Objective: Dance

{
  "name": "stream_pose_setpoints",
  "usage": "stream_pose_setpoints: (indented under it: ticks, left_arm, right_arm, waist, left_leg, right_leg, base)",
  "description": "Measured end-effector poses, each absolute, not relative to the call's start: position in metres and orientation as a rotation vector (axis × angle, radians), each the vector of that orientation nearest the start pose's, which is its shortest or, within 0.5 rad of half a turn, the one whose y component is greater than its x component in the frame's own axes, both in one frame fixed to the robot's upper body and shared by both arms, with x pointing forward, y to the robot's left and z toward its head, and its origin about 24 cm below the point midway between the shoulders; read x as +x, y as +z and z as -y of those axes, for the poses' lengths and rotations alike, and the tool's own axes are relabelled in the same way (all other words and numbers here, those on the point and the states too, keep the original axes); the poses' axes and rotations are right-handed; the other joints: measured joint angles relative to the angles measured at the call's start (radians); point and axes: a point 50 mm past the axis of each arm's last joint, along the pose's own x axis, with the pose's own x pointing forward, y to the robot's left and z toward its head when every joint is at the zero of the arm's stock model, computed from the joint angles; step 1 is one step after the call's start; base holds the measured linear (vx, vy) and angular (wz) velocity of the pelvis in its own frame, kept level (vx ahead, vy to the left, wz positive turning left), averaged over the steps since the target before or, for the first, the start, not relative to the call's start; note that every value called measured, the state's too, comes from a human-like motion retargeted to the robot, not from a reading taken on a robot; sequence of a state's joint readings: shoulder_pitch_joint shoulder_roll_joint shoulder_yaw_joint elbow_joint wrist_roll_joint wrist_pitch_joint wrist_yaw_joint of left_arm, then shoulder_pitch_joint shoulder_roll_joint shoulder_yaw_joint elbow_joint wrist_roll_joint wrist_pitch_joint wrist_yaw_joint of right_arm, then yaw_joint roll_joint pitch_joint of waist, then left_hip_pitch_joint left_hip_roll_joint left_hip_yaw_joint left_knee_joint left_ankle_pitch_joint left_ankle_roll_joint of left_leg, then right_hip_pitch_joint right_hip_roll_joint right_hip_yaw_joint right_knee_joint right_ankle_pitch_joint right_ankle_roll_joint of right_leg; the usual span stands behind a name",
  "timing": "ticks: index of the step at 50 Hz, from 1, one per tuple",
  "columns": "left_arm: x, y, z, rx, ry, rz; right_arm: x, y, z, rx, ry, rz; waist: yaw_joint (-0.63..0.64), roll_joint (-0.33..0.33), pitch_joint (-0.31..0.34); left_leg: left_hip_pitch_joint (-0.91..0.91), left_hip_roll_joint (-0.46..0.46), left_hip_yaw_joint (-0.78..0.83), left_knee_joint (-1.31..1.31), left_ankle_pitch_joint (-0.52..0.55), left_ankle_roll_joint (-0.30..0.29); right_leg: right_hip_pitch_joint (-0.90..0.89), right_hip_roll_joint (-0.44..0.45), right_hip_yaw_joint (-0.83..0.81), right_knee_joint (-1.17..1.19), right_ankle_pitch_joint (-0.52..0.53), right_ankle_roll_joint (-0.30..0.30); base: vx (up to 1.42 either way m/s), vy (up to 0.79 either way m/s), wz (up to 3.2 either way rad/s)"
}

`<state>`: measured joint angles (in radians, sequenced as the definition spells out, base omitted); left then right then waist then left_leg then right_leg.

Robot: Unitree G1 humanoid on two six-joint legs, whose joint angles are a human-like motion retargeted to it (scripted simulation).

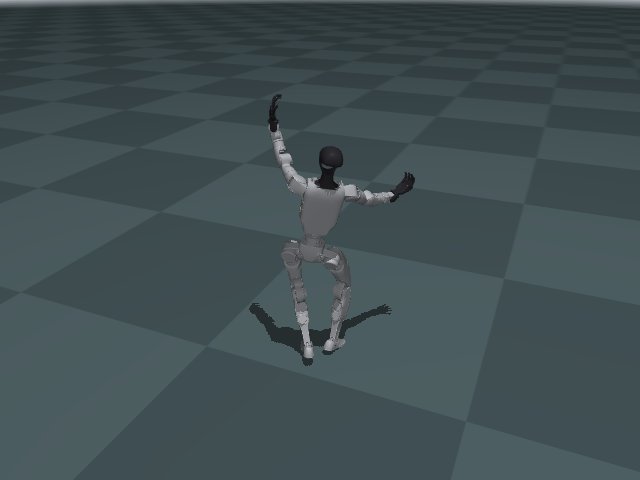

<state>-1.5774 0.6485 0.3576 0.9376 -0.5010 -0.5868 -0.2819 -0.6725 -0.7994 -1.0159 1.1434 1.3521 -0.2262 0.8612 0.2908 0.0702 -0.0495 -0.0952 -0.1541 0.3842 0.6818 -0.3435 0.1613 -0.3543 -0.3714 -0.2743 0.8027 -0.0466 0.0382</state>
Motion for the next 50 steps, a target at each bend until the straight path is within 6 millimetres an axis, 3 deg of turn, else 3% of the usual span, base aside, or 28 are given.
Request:
stream_pose_setpoints:
  ticks: [3, 8, 11, 15, 18, 23, 27, 30, 35, 42, 43, 46, 50]
  left_arm:
    - [0.299, 0.451, -0.288, -0.252, 0.119, 1.447]
    - [0.298, 0.446, -0.297, -0.249, 0.144, 1.436]
    - [0.296, 0.447, -0.3, -0.259, 0.168, 1.448]
    - [0.292, 0.449, -0.3, -0.27, 0.184, 1.472]
    - [0.29, 0.453, -0.297, -0.245, 0.187, 1.483]
    - [0.284, 0.462, -0.288, -0.177, 0.184, 1.507]
    - [0.282, 0.468, -0.278, -0.114, 0.174, 1.519]
    - [0.28, 0.47, -0.275, -0.076, 0.18, 1.526]
    - [0.276, 0.469, -0.28, -0.007, 0.211, 1.529]
    - [0.283, 0.456, -0.289, 0.003, 0.239, 1.484]
    - [0.285, 0.454, -0.29, -0.008, 0.24, 1.476]
    - [0.286, 0.451, -0.294, -0.042, 0.235, 1.47]
    - [0.285, 0.454, -0.291, -0.066, 0.206, 1.489]
  right_arm:
    - [0.171, 0.112, 0.485, 0.975, -0.642, 1.222]
    - [0.113, 0.052, 0.489, 1.165, -0.992, 1.185]
    - [0.091, 0.044, 0.494, 1.174, -1.16, 1.102]
    - [0.081, 0.068, 0.51, 1.031, -1.342, 0.935]
    - [0.089, 0.098, 0.52, 0.768, -1.394, 0.763]
    - [0.104, 0.148, 0.526, 0.141, -1.467, 0.419]
    - [0.127, 0.171, 0.522, -0.431, -1.466, 0.121]
    - [0.153, 0.181, 0.514, -0.866, -1.367, -0.046]
    - [0.206, 0.171, 0.489, -1.473, -1.078, -0.254]
    - [0.255, 0.128, 0.455, -1.907, -0.518, -0.541]
    - [0.259, 0.126, 0.452, 3.94, 0.845, 1.176]
    - [0.268, 0.13, 0.45, 3.792, 0.27, 1.456]
    - [0.264, 0.159, 0.459, 3.547, -0.027, 2.076]
  waist:
    - [0.001, -0.01, 0.046]
    - [-0.013, -0.029, 0.064]
    - [-0.011, -0.03, 0.048]
    - [-0.013, -0.011, 0.019]
    - [-0.036, 0.012, -0.005]
    - [-0.106, 0.05, -0.04]
    - [-0.191, 0.055, -0.066]
    - [-0.258, 0.059, -0.07]
    - [-0.319, 0.065, -0.06]
    - [-0.351, 0.056, -0.042]
    - [-0.353, 0.056, -0.041]
    - [-0.351, 0.06, -0.043]
    - [-0.323, 0.067, -0.048]
  left_leg:
    - [0.024, -0.014, 0.028, 0.081, -0.078, 0.021]
    - [0.053, -0.009, 0.043, 0.129, -0.149, 0.037]
    - [0.059, 0.004, 0.056, 0.101, -0.133, 0.035]
    - [0.074, 0.024, 0.059, 0.008, -0.068, 0.026]
    - [0.09, 0.044, 0.039, -0.085, 0.003, 0.017]
    - [0.118, 0.074, -0.011, -0.265, 0.119, -0.006]
    - [0.154, 0.075, -0.058, -0.425, 0.206, -0.018]
    - [0.178, 0.08, -0.061, -0.503, 0.245, -0.021]
    - [0.229, 0.075, -0.009, -0.589, 0.25, -0.032]
    - [0.274, 0.071, 0.033, -0.619, 0.222, -0.049]
    - [0.277, 0.07, 0.035, -0.621, 0.217, -0.05]
    - [0.274, 0.065, 0.03, -0.624, 0.207, -0.055]
    - [0.253, 0.06, 0.008, -0.622, 0.218, -0.057]
  right_leg:
    - [-0.018, -0.036, 0.028, 0.095, -0.015, 0.001]
    - [-0.009, -0.042, 0.039, 0.147, -0.004, 0.013]
    - [-0.002, -0.028, 0.028, 0.129, 0.016, 0.002]
    - [0.028, 0.024, 0.028, 0.046, 0.062, -0.001]
    - [0.078, 0.069, 0.015, -0.064, 0.104, 0.006]
    - [0.158, 0.128, -0.022, -0.27, 0.176, 0.029]
    - [0.216, 0.153, -0.057, -0.423, 0.224, 0.056]
    - [0.249, 0.179, -0.074, -0.52, 0.271, 0.061]
    - [0.27, 0.23, -0.021, -0.628, 0.335, 0.069]
    - [0.274, 0.285, 0.059, -0.683, 0.395, 0.068]
    - [0.274, 0.289, 0.067, -0.685, 0.394, 0.071]
    - [0.271, 0.295, 0.076, -0.69, 0.383, 0.075]
    - [0.266, 0.288, 0.053, -0.694, 0.374, 0.069]
  base:
    - [0.04, 0.04, -0.14]
    - [0.05, -0.09, -0.08]
    - [0.02, -0.14, -0.2]
    - [-0.01, -0.12, -0.12]
    - [-0.01, -0.12, 0.1]
    - [-0.03, -0.1, 0.25]
    - [-0.01, -0.05, 0.35]
    - [0.0, 0.01, 0.04]
    - [0.03, 0.04, -0.57]
    - [0.04, 0.0, -0.64]
    - [-0.01, -0.02, -0.32]
    - [-0.03, -0.02, -0.08]
    - [-0.08, -0.06, 0.26]
